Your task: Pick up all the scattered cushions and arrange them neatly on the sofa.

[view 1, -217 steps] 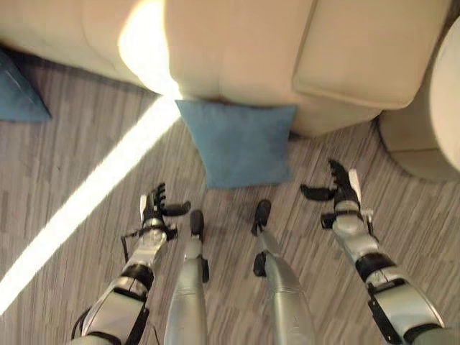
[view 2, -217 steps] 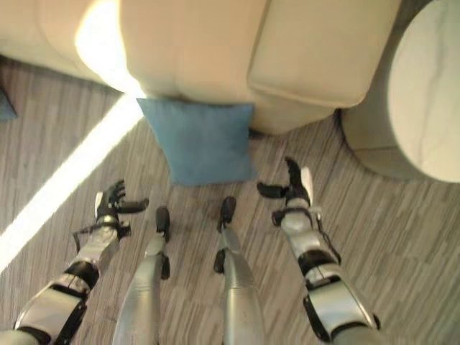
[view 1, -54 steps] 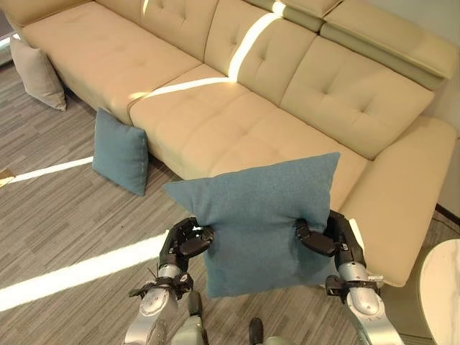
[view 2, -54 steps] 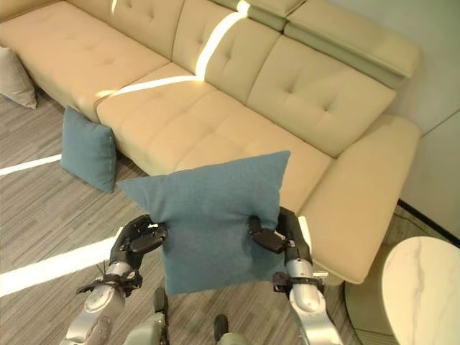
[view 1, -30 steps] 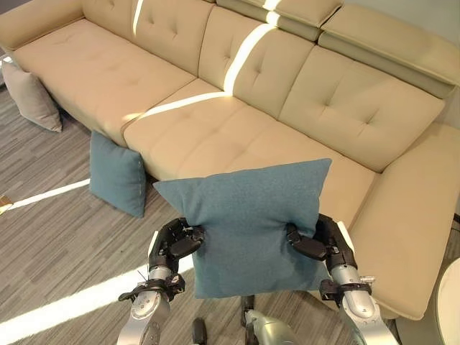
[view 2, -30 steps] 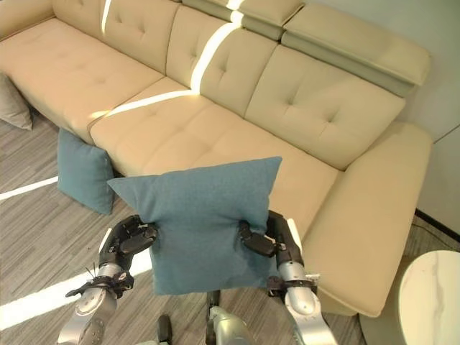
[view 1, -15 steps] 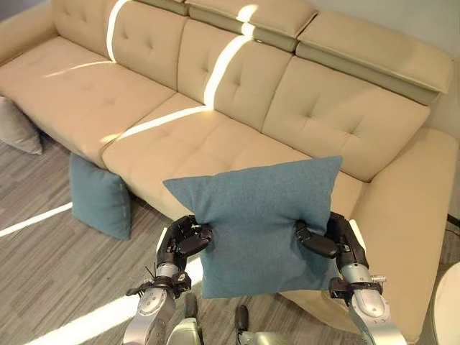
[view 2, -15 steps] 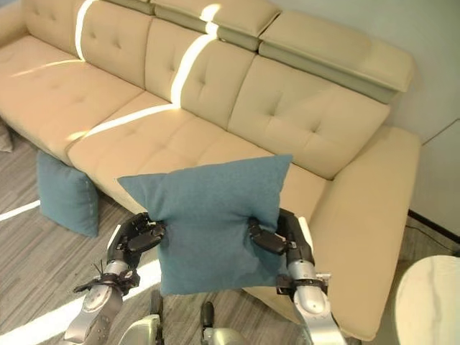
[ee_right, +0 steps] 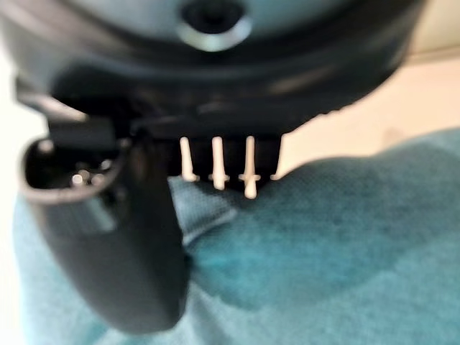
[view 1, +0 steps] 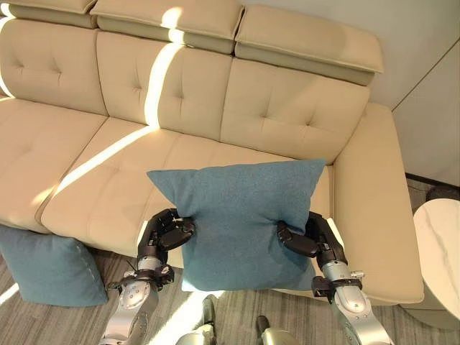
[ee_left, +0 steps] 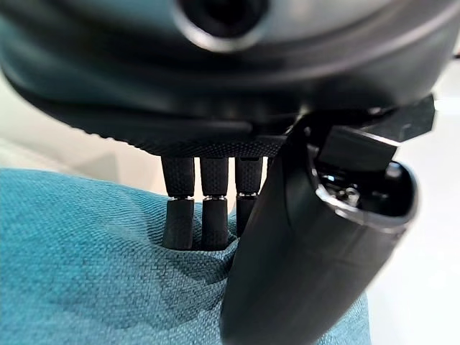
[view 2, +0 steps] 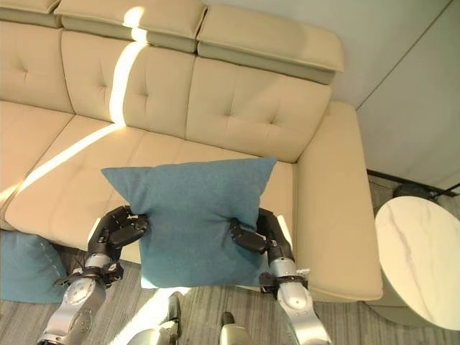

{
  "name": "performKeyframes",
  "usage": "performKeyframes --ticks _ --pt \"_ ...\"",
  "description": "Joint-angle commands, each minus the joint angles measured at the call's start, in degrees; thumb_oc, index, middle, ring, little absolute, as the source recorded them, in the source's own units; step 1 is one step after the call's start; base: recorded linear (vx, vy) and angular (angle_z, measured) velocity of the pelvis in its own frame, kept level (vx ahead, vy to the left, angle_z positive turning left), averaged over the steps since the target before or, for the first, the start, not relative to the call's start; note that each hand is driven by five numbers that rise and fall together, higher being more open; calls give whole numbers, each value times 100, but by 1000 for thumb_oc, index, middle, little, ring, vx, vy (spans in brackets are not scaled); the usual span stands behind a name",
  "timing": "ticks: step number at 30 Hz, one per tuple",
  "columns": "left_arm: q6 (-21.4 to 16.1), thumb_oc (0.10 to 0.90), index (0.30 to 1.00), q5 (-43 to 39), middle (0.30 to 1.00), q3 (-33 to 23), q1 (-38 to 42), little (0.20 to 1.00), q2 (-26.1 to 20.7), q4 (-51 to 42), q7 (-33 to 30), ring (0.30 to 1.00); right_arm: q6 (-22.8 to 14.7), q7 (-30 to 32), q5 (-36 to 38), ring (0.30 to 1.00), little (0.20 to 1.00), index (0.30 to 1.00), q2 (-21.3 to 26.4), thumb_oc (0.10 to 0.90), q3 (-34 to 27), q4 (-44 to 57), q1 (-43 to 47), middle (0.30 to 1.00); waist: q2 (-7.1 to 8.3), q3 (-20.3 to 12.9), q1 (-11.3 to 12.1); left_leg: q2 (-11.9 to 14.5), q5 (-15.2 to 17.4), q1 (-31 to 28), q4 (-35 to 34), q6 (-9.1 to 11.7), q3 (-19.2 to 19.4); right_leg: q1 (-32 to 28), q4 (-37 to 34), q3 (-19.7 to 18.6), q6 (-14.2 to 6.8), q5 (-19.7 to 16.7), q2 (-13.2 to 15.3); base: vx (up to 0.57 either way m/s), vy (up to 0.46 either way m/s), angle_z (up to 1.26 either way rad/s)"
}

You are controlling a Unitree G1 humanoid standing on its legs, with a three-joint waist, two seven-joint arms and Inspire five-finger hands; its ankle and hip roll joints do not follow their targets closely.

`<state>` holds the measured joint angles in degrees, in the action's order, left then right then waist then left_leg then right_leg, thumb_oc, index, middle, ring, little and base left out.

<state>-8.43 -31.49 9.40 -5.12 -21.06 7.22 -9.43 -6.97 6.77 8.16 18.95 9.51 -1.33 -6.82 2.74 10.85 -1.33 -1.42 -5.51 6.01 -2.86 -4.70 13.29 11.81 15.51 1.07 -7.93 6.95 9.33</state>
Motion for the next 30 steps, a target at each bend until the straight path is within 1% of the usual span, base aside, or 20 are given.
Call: performKeyframes --ticks 1,3,4,5,6,8,10,11,12,14,16,17,18,20,21,22,23,24,27,30 --pt "-610 400 300 128 300 137 102 300 153 -878 409 300 -799 -49 227 300 300 300 -78 400 -204 793 706 300 -1 -472 -66 450 970 -143 543 476 -282 -72 -473 830 -13 -546 -134 164 29 -96" --pt "-589 400 300 131 300 88 60 300 161 -890 447 300 -805 -56 249 300 300 300 -58 400 -208 759 766 300 -16 -473 -19 449 1093 -375 487 492 -79 70 -764 1579 -8 -739 -54 190 1 -99" --pt "-588 400 300 144 300 90 59 300 172 -888 459 300 -809 -65 240 300 300 300 -63 400 -193 757 763 300 -45 -496 -24 461 1217 -501 465 515 -79 146 -756 1724 -47 -682 -97 231 -32 -62" --pt "-588 400 300 156 300 92 69 300 192 -858 501 300 -809 -77 220 300 300 300 -55 400 -194 749 734 300 -52 -498 -49 452 1290 -576 479 526 -96 92 -846 1711 -48 -622 -158 173 -45 -19" --pt "-598 400 300 169 300 107 83 300 226 -821 530 300 -819 -63 202 300 300 300 -24 400 -236 755 700 300 4 -471 -79 389 1255 -564 560 518 -76 -8 -1029 1657 -8 -712 -186 118 -106 -4" --pt "-629 400 300 166 300 141 119 300 316 -819 565 300 -842 -13 150 300 300 300 12 400 -373 746 592 300 88 -504 -127 352 1405 -580 827 584 -129 -177 -1180 1351 53 -739 -325 145 -145 11" --pt "-621 400 300 184 300 208 105 300 362 -838 622 300 -867 29 173 300 300 300 39 400 -444 785 508 300 138 -545 -152 414 1487 -488 1163 661 -130 -435 -1431 1450 127 -778 -332 152 -201 13" --pt "-622 400 300 226 300 264 169 300 376 -831 616 300 -887 95 244 300 300 300 110 400 -563 772 426 300 155 -518 -176 608 1405 -239 1925 834 -188 -673 -1607 1445 222 -771 -407 114 -211 21" --pt "-623 400 300 226 300 264 176 300 373 -829 615 300 -887 94 245 300 300 300 107 400 -566 771 430 300 169 -542 -199 592 1379 -183 1938 830 -208 -641 -1618 1464 226 -791 -390 93 -192 33" --pt "-637 400 300 243 300 267 259 300 402 -809 549 300 -862 135 306 300 300 300 191 400 -579 757 423 300 167 -477 -158 622 1147 201 2593 925 -406 -874 -1813 1483 346 -733 -440 64 -95 21" --pt "-638 400 300 246 300 239 251 300 406 -832 530 300 -847 136 304 300 300 300 213 400 -585 748 432 300 163 -463 -132 604 1234 319 2605 900 -514 -938 -1862 1465 344 -713 -462 59 -31 -1" --pt "-637 400 300 247 300 239 255 300 404 -833 529 300 -846 136 304 300 300 300 210 400 -586 749 435 300 180 -475 -142 579 1198 336 2581 891 -515 -916 -1863 1471 342 -726 -439 95 5 -3" --pt "-641 400 300 246 300 213 224 300 420 -846 509 300 -826 143 289 300 300 300 227 400 -591 733 454 300 196 -507 -126 537 1307 441 2235 844 -622 -965 -1925 1426 301 -709 -419 101 28 -6" --pt "-629 400 300 257 300 192 212 300 424 -848 498 300 -827 165 272 300 300 300 243 400 -602 704 451 300 155 -539 -104 591 1137 426 1717 855 -667 -1037 -1983 1396 256 -687 -447 145 57 -10" --pt "-618 400 300 321 300 178 224 300 409 -848 464 300 -829 200 249 300 300 300 252 400 -614 676 456 300 128 -519 -70 586 905 492 1413 895 -724 -1086 -1996 1344 246 -654 -482 127 70 -20" --pt "-646 400 300 272 300 157 209 300 410 -875 481 300 -802 189 261 300 300 300 255 400 -618 666 465 300 98 -510 -40 575 873 376 1108 910 -776 -1118 -1996 1245 248 -635 -529 83 44 -25" --pt "-646 400 300 272 300 156 209 300 410 -874 481 300 -802 189 261 300 300 300 255 400 -618 666 465 300 100 -513 -40 572 866 374 1098 909 -775 -1115 -1996 1245 248 -635 -527 95 60 -30" --pt "-650 400 300 270 300 166 195 300 415 -875 491 300 -814 187 239 300 300 300 251 400 -638 673 423 300 52 -529 -41 573 791 338 1047 932 -862 -1136 -2001 1231 245 -602 -549 98 69 -40" --pt "-627 400 300 311 300 153 145 300 402 -885 473 300 -809 197 177 300 300 300 258 400 -646 651 393 300 -25 -632 -61 531 767 10 623 913 -802 -1193 -2035 1184 233 -584 -559 125 94 -25" --pt "-604 400 300 377 300 123 66 300 359 -929 474 300 -765 180 130 300 300 300 246 400 -650 637 364 300 -52 -703 -49 503 715 -236 327 885 -721 -1230 -2051 1149 196 -584 -539 146 125 1"
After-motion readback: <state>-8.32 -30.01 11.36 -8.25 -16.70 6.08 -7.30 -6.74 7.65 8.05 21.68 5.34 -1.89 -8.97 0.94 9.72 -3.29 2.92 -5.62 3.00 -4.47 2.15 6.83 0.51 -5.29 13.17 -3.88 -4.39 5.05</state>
